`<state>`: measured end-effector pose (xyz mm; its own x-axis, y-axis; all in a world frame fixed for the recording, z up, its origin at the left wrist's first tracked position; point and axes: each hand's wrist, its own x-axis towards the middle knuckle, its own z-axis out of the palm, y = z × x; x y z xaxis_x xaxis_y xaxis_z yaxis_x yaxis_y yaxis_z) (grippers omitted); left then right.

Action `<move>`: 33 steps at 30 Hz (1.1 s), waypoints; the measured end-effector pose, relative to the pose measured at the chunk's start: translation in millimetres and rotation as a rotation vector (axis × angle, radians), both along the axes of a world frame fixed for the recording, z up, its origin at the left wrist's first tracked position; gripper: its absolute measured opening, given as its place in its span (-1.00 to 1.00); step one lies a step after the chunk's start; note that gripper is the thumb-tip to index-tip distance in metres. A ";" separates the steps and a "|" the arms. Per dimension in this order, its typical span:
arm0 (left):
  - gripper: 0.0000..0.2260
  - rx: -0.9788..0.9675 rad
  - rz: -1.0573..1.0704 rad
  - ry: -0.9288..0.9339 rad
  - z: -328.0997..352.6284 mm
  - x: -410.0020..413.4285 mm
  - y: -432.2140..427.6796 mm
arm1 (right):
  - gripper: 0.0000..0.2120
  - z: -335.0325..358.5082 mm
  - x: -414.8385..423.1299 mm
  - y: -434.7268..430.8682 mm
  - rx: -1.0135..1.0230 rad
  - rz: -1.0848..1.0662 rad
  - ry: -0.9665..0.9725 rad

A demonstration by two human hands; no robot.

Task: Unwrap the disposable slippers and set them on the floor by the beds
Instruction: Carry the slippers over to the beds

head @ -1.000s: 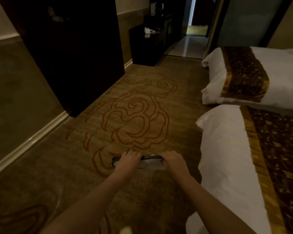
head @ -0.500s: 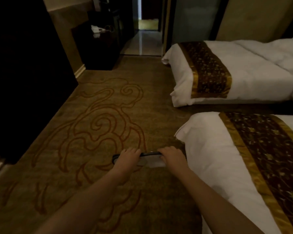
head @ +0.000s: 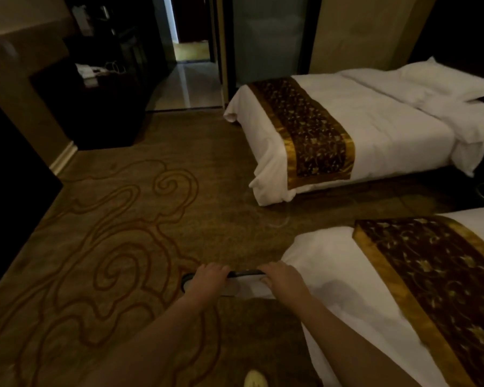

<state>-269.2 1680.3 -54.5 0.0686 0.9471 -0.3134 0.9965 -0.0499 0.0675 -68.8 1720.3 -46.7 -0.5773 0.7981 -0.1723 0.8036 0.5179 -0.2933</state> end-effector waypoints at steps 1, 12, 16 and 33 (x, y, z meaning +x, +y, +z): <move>-0.78 -0.001 -0.003 -0.011 3.0 -3.2 23.3 | -0.68 3.0 -2.7 22.1 -0.002 -0.001 0.005; -0.74 -0.003 -0.148 -0.026 -2.5 -8.7 265.2 | -0.72 -6.7 -4.0 238.3 0.001 -0.157 -0.010; -0.74 0.022 -0.259 -0.045 -12.7 -3.8 368.2 | -0.70 -11.9 0.1 322.5 -0.018 -0.257 -0.011; -0.79 -0.144 -0.625 -0.190 -19.8 136.8 687.0 | -0.69 -17.7 123.2 575.5 -0.163 -0.664 -0.063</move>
<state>-132.4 2367.3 -74.3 0.6574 0.6607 -0.3625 0.7532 -0.5914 0.2881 54.4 2295.7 -64.4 0.0402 0.9404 -0.3376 0.9537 -0.1369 -0.2678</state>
